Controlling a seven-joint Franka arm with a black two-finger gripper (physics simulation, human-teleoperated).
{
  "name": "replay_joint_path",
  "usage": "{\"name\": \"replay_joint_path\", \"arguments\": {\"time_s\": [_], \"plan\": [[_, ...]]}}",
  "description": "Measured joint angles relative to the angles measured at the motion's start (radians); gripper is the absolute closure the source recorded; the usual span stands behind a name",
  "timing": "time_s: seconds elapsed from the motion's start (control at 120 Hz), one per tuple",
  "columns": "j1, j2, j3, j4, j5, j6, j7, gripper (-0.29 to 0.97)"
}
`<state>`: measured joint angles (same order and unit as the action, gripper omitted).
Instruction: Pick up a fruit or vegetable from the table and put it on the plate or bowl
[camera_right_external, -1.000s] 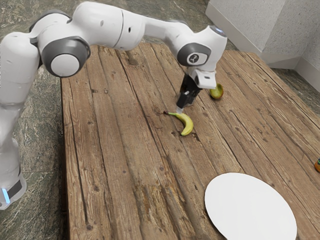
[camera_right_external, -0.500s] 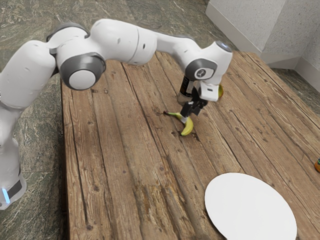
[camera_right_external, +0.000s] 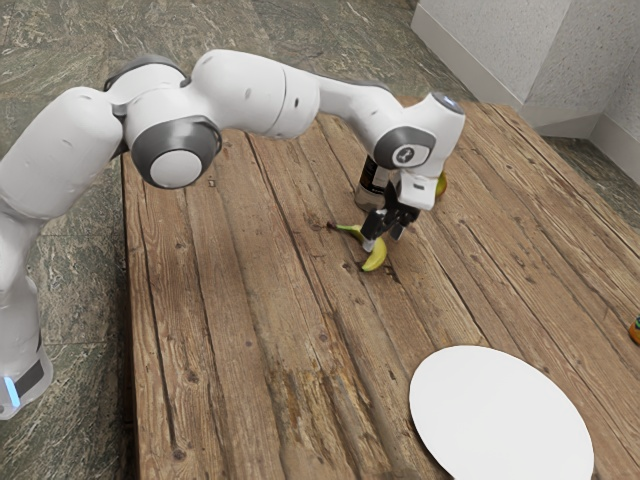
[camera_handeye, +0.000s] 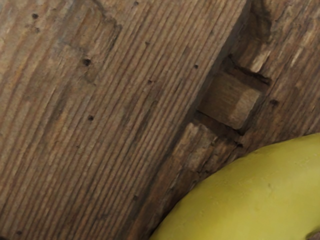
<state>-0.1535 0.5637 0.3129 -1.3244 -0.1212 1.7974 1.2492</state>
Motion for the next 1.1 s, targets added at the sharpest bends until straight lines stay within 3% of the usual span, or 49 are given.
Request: {"name": "replay_joint_path", "arguments": {"time_s": [0.242,0.433,0.517,0.842,1.1], "plan": [[-0.001,0.006,0.000,-0.004,-0.001,0.003,0.027,0.01],[-0.001,0.008,0.000,-0.004,-0.002,0.005,0.041,0.38],[-0.005,0.002,-0.004,-0.003,-0.001,0.005,0.044,0.47],[-0.051,-0.140,-0.098,0.083,0.009,-0.081,0.034,0.52],[-0.228,-0.143,-0.134,0.114,0.013,-0.120,-0.002,0.53]]}}
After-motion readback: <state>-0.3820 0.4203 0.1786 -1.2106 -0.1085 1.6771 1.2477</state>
